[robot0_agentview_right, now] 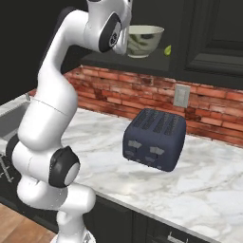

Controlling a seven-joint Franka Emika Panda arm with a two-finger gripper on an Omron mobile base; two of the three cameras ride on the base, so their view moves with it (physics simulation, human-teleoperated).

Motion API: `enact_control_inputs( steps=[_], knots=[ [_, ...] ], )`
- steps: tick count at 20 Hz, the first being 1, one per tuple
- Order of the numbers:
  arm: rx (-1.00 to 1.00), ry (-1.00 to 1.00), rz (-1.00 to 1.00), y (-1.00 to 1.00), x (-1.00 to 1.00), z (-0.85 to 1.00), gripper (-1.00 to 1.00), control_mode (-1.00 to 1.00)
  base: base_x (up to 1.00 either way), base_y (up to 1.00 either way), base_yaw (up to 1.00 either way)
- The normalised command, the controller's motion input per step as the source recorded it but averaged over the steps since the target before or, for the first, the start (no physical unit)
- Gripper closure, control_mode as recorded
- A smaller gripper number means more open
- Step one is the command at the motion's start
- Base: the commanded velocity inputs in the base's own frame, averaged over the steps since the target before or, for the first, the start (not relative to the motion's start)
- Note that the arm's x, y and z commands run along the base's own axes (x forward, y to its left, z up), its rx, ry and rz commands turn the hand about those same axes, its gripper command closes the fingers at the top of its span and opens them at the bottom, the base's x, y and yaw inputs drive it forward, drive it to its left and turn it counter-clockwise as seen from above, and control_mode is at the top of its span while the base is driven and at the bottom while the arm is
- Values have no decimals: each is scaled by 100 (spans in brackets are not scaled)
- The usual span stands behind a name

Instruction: Pick the mug and place it in the sink. Pick the bowl and place it in the open cabinet and then close the cabinet.

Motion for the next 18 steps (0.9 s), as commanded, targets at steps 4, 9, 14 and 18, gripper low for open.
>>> enact_control_inputs(
  steps=[4,9,14,18],
  knots=[
    [-9,13,6,0,-100,0,-100,-100,0,0,0],
    [-22,15,18,14,-100,0,-100,-100,0,0,0],
    [-23,5,23,2,-100,0,-100,-100,0,0,0],
    [-33,0,30,28,-100,11,-100,-100,0,0,0]
  ],
)
